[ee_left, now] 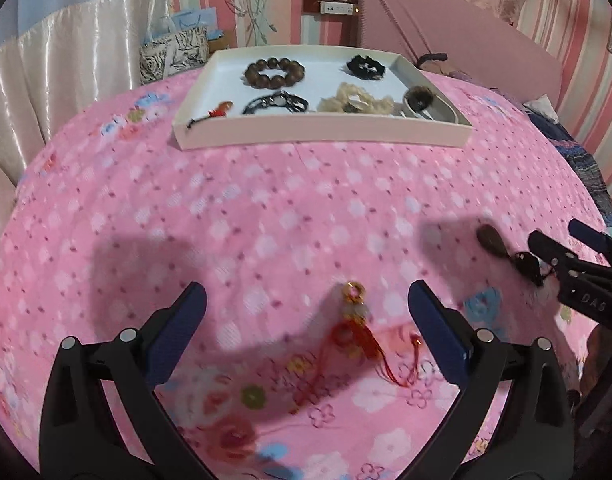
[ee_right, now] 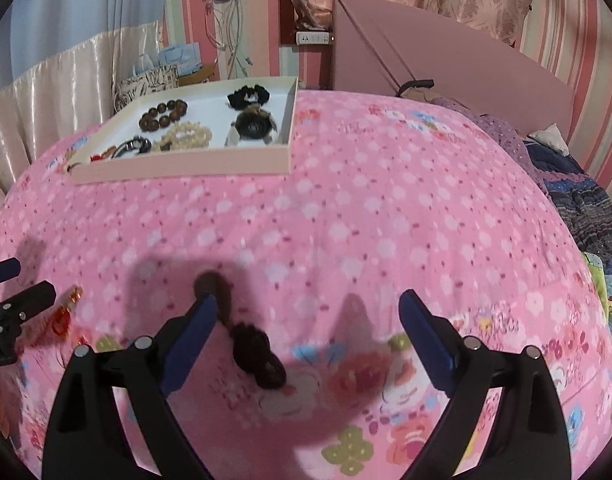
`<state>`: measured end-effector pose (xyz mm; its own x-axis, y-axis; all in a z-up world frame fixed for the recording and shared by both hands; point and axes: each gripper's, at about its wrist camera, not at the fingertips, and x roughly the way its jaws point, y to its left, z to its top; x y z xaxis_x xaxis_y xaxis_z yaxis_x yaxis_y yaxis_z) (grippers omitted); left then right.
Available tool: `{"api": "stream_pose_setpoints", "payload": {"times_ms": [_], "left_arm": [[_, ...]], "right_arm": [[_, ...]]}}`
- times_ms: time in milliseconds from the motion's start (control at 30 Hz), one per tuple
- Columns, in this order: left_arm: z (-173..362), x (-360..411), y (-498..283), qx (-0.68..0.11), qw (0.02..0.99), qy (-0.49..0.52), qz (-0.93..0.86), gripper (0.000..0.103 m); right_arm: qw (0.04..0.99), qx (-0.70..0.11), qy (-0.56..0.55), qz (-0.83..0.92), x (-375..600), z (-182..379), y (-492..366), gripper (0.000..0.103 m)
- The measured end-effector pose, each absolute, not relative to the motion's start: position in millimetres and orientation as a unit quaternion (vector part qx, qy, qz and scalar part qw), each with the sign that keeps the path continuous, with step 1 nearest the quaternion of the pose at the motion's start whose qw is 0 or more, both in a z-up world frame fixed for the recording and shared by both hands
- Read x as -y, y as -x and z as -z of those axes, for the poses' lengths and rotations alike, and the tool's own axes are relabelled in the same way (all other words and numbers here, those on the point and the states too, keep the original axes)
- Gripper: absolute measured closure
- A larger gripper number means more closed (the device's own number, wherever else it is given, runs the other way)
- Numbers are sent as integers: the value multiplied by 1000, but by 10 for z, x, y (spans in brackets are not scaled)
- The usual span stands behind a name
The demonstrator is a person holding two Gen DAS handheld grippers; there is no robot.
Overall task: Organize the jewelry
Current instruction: 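Move both tools back toward the red charm and brown pendant, then grasp the red tasseled charm with left tool while right tool grasps brown pendant cord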
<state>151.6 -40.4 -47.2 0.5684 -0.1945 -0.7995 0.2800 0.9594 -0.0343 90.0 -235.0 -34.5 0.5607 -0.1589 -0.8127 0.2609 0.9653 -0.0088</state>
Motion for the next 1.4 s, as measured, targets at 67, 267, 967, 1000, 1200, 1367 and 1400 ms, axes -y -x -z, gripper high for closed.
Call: {"api": "stream_pose_setpoints", "payload": {"times_ms": [67, 267, 967, 1000, 1200, 1367, 1400], "left_arm": [[501, 443, -1469, -443, 884, -52, 138, 4], [601, 587, -1370, -441, 881, -88, 146, 9], [706, 646, -1411, -466, 861, -98, 180, 66], [703, 638, -1408, -465, 861, -99, 180, 67], [702, 614, -1420, -465, 862, -98, 176, 74], [701, 597, -1429, -466, 863, -97, 173, 80], [699, 595, -1430, -466, 862, -97, 173, 80]], "right_arm": [[881, -456, -59, 113, 2343, 381, -866, 11], [875, -468, -62, 111, 2316, 484, -823, 11], [870, -485, -35, 85, 2209, 563, -851, 70], [870, -484, -35, 84, 2209, 561, -850, 74], [870, -485, -32, 82, 2210, 561, -852, 76], [871, -484, -27, 82, 2200, 562, -869, 76], [871, -485, -25, 81, 2195, 561, -869, 76]]}}
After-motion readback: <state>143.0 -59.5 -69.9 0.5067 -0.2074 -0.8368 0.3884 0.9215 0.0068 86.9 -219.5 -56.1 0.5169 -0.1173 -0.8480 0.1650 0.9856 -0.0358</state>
